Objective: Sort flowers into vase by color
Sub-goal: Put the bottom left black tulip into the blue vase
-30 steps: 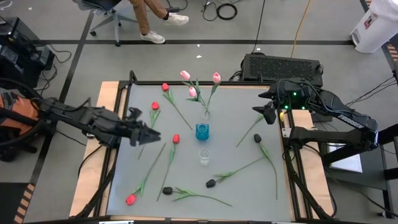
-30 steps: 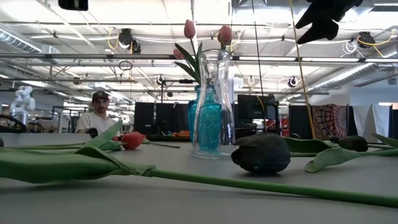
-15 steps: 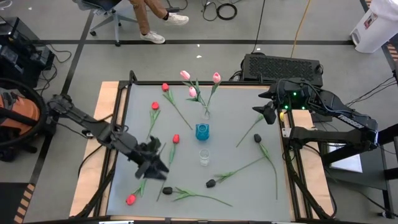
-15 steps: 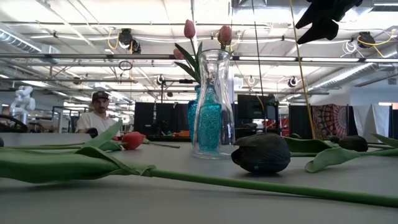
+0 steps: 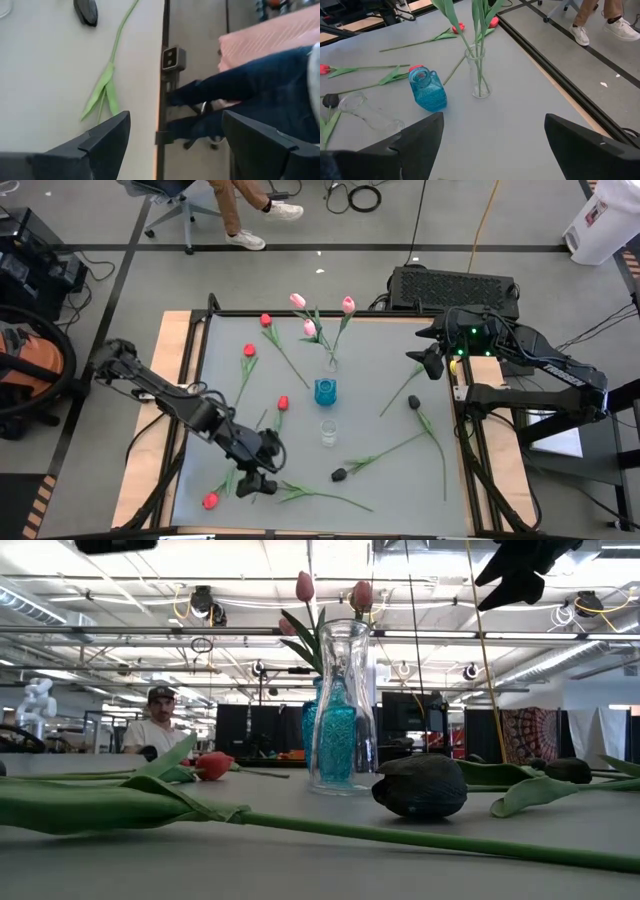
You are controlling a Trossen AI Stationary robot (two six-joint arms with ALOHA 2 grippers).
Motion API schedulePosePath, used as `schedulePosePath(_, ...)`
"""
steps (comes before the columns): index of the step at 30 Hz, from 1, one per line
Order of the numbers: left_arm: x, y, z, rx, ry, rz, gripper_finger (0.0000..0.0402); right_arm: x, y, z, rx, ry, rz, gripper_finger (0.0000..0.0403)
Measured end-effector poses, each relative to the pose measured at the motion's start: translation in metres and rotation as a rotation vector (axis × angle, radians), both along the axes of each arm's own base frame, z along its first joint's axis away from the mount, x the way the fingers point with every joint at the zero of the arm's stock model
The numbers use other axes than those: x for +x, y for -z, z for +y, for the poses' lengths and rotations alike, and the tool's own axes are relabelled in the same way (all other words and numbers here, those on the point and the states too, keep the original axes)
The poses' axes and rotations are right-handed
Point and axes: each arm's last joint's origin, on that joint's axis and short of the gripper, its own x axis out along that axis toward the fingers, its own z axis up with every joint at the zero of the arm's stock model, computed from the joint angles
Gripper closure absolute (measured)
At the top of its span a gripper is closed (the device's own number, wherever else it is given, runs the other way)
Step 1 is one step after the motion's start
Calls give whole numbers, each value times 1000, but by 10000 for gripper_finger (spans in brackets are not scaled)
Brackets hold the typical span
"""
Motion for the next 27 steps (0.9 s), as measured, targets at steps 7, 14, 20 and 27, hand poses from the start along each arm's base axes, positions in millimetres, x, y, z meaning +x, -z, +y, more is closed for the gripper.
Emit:
schedulePosePath(7,14,7,-8,22,3,17,82,0,0,0,0,0,0,64)
schedulePosePath(14,17,31,-20,118,60,78,82,0,0,0,0,0,0,64)
schedulePosePath(20,23,55,-24,243,70,118,82,0,0,0,0,0,0,64)
schedulePosePath(27,34,82,-26,338,44,158,82,0,0,0,0,0,0,64)
